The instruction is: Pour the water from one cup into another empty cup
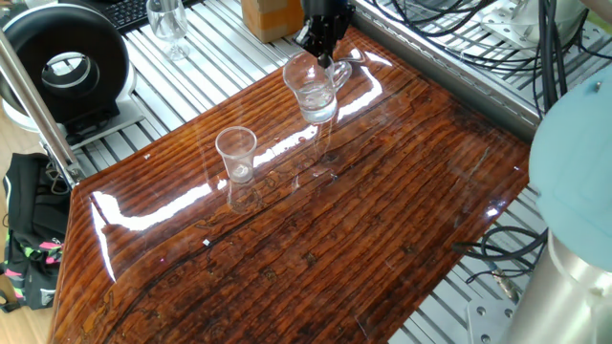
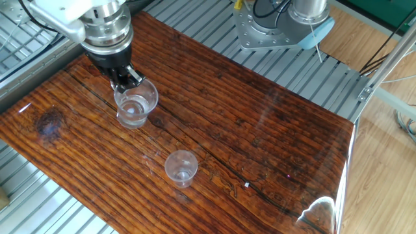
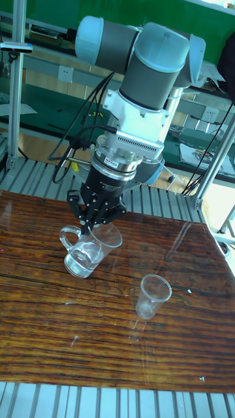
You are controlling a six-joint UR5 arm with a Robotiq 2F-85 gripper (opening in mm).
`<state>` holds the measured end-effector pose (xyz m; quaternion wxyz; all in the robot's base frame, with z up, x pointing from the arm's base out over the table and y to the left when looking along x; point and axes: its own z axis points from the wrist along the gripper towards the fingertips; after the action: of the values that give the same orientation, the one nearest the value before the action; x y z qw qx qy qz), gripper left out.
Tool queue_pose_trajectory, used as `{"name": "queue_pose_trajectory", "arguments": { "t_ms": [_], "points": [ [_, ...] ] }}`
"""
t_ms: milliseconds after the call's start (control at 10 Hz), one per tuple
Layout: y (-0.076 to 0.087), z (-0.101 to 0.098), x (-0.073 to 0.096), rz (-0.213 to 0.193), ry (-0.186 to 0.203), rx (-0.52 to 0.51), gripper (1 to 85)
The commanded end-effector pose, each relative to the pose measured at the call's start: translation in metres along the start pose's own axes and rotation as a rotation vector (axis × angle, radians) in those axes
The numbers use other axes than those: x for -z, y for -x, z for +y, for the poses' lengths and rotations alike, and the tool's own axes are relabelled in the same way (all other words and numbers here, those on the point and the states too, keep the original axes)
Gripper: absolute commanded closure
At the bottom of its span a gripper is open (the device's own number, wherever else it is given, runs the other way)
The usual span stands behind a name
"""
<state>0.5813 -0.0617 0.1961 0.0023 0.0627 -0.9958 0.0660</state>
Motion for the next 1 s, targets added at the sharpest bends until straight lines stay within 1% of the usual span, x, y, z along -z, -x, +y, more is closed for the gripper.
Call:
{"name": "queue_pose_trajectory", "arguments": {
  "t_ms": [0, 100, 200, 400, 500, 600, 800, 900],
  "points": [
    [0.002, -0.023, 0.002, -0.004, -0.081, 0.079, 84.0],
    [0.003, -0.027, 0.002, -0.010, -0.097, 0.089, 84.0],
    [0.004, -0.027, 0.002, -0.012, -0.096, 0.095, 84.0],
    [0.000, -0.018, 0.001, 0.000, -0.060, 0.078, 84.0],
    [-0.002, -0.016, 0.001, 0.007, -0.054, 0.074, 84.0],
    [0.002, -0.012, 0.009, 0.021, -0.066, 0.067, 84.0],
    [0.013, -0.007, 0.026, 0.038, -0.120, 0.071, 84.0],
    [0.019, 0.001, 0.031, 0.041, -0.121, 0.066, 84.0]
  ]
}}
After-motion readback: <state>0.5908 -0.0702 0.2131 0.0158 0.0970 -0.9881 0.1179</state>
